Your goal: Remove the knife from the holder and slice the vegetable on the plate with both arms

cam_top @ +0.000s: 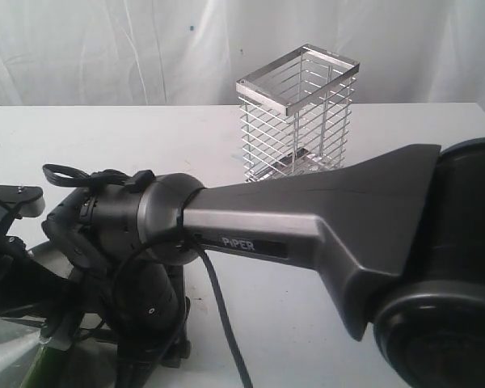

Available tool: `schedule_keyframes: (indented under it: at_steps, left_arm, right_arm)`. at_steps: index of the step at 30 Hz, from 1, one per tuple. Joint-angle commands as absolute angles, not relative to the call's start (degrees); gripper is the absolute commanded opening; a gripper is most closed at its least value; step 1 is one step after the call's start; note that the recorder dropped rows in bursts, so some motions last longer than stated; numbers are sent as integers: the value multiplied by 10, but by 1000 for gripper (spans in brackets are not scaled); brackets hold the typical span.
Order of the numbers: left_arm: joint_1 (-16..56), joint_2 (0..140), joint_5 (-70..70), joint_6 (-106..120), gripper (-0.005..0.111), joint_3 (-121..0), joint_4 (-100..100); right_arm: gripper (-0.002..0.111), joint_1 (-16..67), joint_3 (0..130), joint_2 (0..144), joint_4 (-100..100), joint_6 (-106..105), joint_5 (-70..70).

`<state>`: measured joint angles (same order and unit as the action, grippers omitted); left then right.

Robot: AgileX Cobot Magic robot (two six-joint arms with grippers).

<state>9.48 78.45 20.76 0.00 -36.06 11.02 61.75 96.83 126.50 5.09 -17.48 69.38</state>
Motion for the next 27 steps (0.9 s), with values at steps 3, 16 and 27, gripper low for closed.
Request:
schedule_keyframes:
  at_steps: [3,16,27]
  left_arm:
    - [93,790,226,-5,0,-354,49]
    - [93,813,224,-123,0,-354,-94]
    - [93,812,232,-135,0,-368,-105]
  right_arm:
    - [0,619,972,1256,51,-182,700]
    - [0,619,972,1256,51,-182,700]
    - [0,619,972,1255,51,-182,700]
